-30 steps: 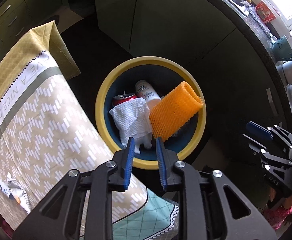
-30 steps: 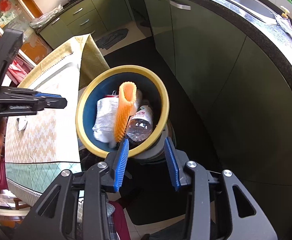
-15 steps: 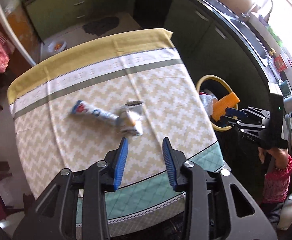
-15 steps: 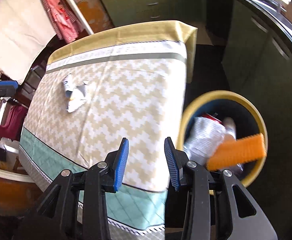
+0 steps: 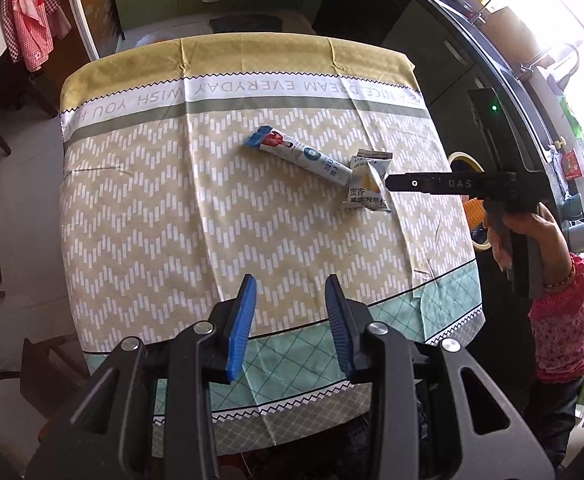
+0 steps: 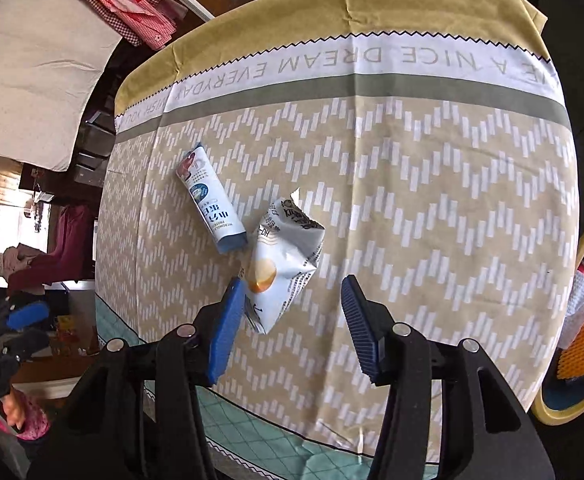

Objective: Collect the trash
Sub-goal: 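Grasp the snack bag with the right gripper while the left grasps the toothpaste tube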

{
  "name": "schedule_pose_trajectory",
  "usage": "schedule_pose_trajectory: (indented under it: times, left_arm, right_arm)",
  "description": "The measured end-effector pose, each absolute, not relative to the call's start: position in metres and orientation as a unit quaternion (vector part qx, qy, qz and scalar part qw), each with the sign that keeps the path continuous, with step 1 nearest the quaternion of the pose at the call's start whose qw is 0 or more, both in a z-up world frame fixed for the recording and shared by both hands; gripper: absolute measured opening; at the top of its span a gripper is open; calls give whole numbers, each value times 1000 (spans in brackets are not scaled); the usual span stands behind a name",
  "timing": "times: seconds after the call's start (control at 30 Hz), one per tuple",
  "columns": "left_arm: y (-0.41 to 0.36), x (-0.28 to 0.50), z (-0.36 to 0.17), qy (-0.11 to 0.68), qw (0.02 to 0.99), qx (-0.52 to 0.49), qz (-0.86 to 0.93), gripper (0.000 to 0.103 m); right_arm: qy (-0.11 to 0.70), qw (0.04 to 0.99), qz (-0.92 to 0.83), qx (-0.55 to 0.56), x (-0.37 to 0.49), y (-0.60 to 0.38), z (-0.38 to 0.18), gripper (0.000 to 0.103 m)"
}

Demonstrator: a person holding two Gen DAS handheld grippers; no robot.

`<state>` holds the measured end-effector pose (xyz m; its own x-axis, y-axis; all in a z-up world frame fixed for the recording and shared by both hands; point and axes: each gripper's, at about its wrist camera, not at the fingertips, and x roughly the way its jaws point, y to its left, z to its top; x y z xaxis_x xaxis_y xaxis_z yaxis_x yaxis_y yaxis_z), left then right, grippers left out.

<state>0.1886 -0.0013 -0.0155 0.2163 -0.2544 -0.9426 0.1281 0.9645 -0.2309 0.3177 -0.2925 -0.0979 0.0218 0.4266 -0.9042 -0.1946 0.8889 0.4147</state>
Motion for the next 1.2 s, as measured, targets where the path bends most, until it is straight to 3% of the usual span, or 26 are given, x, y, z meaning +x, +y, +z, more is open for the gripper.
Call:
schedule_pose_trajectory:
  times: [0.47, 0.67, 0.9, 1.2]
  left_arm:
    - [27, 186, -25, 615, 777, -71, -117, 34]
    - [18, 198, -35, 624, 769, -74, -115, 35]
    - [-22, 241, -60, 650, 743, -123, -107, 56]
    - [-60, 311, -114, 675, 703, -223, -16, 58]
  right_arm:
    - [683, 705, 186, 50, 333, -254, -126, 54]
    - [663, 725, 187, 18, 323, -256, -112, 40]
    - [638, 748, 183, 9, 299, -303, -81, 39]
    - [626, 761, 165, 37, 272, -394, -68, 39]
